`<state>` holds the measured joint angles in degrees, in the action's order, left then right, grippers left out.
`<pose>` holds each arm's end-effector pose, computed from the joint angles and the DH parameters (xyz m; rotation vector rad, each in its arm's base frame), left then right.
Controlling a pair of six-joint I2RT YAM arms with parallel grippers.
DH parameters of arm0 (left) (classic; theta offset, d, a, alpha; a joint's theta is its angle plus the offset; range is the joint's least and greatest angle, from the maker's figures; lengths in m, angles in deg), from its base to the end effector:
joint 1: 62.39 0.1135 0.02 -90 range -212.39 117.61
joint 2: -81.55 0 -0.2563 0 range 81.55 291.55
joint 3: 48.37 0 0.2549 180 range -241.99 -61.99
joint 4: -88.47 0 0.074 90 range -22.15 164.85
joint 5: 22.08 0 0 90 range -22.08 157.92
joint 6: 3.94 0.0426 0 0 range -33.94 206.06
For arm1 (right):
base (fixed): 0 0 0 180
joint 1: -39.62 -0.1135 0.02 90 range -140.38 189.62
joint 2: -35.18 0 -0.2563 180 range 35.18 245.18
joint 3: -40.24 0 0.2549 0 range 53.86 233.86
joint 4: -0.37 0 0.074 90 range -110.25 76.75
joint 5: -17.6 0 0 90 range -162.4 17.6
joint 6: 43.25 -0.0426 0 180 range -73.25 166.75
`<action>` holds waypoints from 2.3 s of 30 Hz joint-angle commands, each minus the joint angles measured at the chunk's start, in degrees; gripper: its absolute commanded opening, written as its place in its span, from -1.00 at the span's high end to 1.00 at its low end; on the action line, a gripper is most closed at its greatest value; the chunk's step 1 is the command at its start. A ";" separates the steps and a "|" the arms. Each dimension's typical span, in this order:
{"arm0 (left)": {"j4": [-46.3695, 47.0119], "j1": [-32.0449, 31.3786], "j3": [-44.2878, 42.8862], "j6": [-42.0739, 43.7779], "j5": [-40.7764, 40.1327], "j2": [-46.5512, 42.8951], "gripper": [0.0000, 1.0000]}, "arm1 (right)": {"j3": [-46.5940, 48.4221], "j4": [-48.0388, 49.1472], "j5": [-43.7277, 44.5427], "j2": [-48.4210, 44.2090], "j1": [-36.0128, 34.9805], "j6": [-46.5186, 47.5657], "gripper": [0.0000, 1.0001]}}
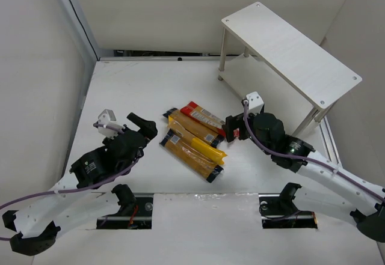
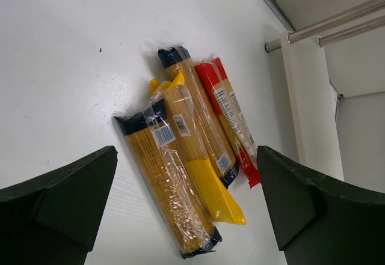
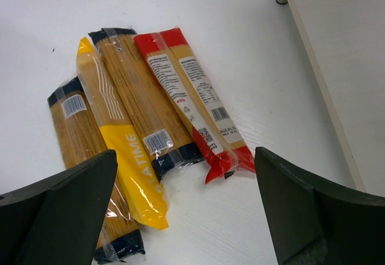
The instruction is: Place and organize the pasta boxes and bags onto the shelf
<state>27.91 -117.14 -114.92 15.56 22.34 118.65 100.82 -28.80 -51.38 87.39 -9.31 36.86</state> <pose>0.0978 -0.0857 0.3398 -0.7197 1.8538 -0.5961 0.1570 0.1569 0.3127 -0.4073 1.8795 0.3379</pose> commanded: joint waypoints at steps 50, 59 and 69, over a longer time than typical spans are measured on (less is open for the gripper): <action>9.67 -0.10 9.07 5.55 4.27 2.10 -1.00 | 19.22 -1.32 -29.30 55.21 15.81 13.59 1.00; 9.67 -0.10 9.07 5.55 3.75 2.10 -1.00 | 25.89 -18.34 21.74 39.29 10.43 -17.76 1.00; 12.05 -0.10 10.30 6.25 4.36 3.24 -1.00 | 42.50 -52.25 46.65 49.38 17.98 -45.01 1.00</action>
<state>37.83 -117.14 -105.06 20.91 27.24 121.34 138.31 -68.82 -17.00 133.68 5.77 2.83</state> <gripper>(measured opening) 0.997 0.287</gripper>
